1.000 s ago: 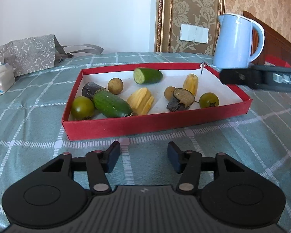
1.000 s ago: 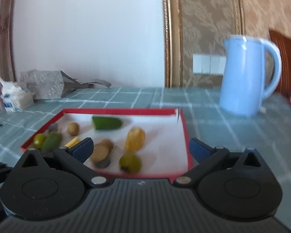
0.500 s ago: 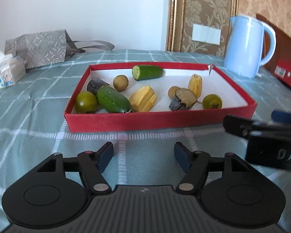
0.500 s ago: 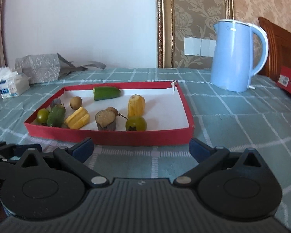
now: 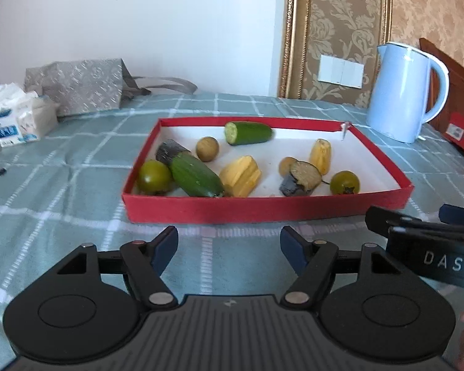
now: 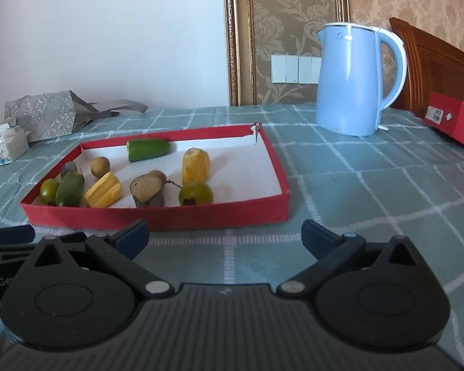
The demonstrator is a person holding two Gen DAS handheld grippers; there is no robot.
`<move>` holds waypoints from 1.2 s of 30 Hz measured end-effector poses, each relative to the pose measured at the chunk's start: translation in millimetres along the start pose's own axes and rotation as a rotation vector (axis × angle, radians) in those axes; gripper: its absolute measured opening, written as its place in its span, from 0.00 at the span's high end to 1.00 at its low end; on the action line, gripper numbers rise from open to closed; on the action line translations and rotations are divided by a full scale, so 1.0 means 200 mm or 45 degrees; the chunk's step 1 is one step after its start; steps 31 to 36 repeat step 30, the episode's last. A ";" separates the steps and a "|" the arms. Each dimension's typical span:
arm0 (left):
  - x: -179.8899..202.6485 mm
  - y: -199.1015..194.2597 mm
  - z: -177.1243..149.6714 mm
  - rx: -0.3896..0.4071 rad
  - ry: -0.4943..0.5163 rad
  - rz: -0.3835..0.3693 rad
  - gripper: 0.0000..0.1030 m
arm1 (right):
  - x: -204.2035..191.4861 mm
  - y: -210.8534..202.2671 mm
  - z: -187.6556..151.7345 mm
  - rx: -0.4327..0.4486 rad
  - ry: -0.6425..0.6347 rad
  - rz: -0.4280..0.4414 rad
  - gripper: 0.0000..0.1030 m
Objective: Organize fruits
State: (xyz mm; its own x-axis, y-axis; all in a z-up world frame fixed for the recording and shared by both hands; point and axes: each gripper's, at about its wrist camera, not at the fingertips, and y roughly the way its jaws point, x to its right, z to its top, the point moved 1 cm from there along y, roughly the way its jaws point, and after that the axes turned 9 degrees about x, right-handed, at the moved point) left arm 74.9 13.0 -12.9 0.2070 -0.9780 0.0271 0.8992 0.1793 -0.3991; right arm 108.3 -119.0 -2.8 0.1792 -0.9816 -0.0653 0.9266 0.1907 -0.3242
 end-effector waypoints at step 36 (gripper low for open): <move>0.01 -0.07 0.08 0.114 0.019 0.011 0.29 | -0.01 0.04 -0.03 -0.063 -0.014 0.019 0.00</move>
